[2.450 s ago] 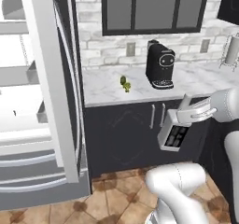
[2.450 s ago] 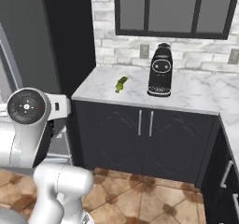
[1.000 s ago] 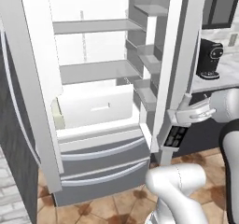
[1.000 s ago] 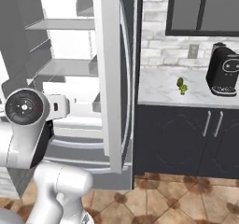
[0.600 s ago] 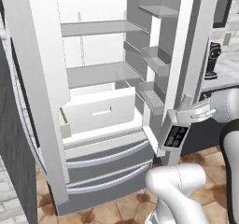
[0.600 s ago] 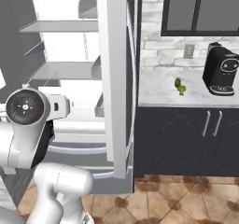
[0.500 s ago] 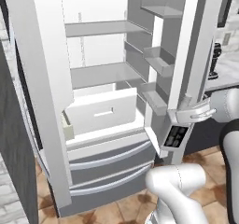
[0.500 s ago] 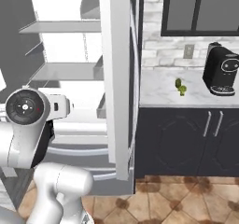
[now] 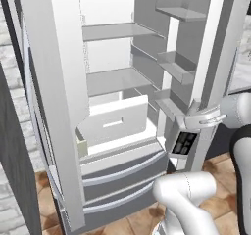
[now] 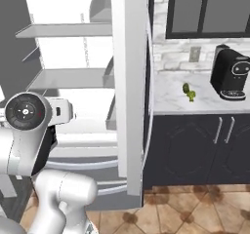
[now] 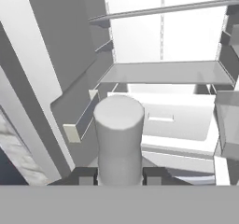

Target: Place the liquor on the top shelf of the fridge to keep it out of children's reach, and place the broccoli and cucumber on lower shelves for easy access.

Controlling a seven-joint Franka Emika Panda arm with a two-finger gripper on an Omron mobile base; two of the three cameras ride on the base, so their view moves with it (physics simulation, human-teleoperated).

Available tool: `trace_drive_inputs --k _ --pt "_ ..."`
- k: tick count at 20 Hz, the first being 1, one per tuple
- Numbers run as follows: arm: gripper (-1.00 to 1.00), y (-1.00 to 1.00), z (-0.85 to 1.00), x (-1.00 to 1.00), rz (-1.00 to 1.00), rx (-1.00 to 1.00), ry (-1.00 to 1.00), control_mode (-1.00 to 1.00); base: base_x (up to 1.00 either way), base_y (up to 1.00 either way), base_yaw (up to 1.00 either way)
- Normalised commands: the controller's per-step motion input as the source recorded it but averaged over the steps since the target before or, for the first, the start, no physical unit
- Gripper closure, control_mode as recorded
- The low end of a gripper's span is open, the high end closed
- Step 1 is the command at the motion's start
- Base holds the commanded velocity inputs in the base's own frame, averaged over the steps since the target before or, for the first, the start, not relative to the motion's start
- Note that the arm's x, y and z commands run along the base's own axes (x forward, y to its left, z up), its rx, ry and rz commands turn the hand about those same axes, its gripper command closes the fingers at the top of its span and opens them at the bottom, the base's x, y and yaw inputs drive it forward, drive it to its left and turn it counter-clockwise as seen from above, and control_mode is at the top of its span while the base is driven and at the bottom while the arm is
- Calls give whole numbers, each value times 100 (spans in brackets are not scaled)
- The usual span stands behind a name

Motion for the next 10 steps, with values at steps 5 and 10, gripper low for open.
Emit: trace_drive_inputs --k 5,10 --pt "100 0 0 0 0 0 0 100 34 42 -12" --pt "100 0 0 0 0 0 0 100 32 35 -11"
